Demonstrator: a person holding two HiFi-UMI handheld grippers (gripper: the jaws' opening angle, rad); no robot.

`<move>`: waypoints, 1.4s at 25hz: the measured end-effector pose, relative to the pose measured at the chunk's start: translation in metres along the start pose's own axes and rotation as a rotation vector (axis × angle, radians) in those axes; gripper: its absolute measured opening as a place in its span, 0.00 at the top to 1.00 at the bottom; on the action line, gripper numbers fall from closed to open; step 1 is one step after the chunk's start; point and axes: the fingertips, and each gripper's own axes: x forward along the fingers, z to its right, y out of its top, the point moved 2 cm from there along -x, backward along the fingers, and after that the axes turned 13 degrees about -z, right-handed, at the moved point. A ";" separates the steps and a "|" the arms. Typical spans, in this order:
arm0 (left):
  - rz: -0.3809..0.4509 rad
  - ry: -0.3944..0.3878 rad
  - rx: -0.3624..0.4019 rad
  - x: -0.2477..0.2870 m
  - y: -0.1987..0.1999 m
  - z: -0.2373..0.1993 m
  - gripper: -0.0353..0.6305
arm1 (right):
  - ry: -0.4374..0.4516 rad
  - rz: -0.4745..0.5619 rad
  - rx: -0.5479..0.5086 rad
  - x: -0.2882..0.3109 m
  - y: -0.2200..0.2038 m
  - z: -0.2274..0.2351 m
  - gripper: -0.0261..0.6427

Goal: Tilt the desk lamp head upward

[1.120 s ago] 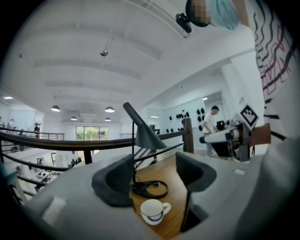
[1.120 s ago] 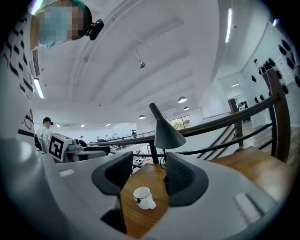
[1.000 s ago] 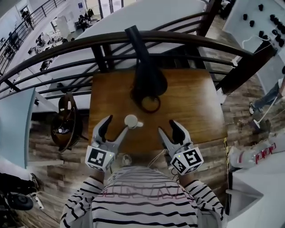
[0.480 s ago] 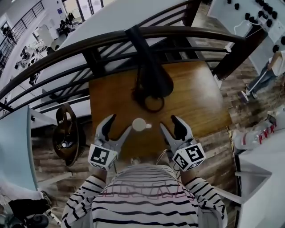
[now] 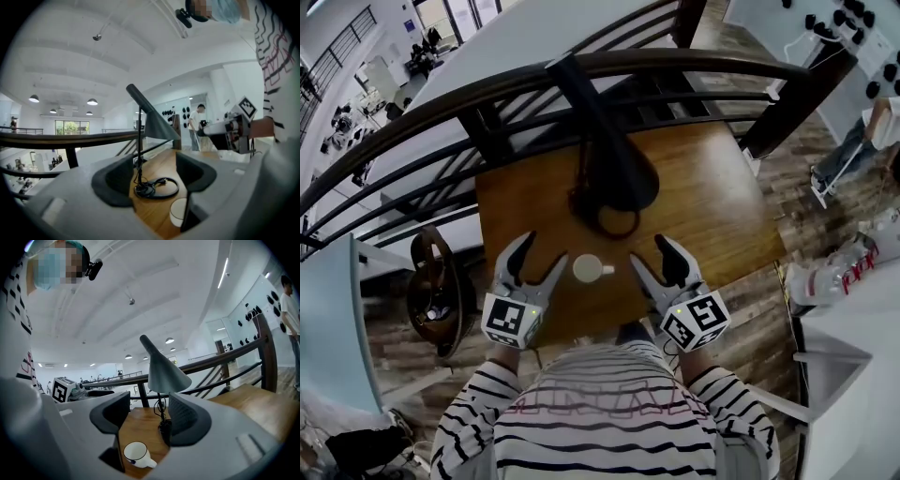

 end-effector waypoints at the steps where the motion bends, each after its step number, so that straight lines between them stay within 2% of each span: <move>1: -0.007 0.008 0.010 0.007 0.003 -0.001 0.53 | 0.008 -0.003 0.007 0.002 0.002 0.007 0.59; 10: -0.059 0.085 0.050 0.065 0.021 -0.011 0.53 | 0.098 -0.056 0.055 0.021 0.010 0.066 0.58; 16: -0.080 0.107 0.083 0.102 0.031 -0.024 0.52 | 0.161 -0.070 0.057 0.037 0.013 0.084 0.56; 35: -0.169 0.040 0.153 0.198 0.016 -0.061 0.53 | 0.267 -0.070 0.067 0.068 0.016 0.092 0.51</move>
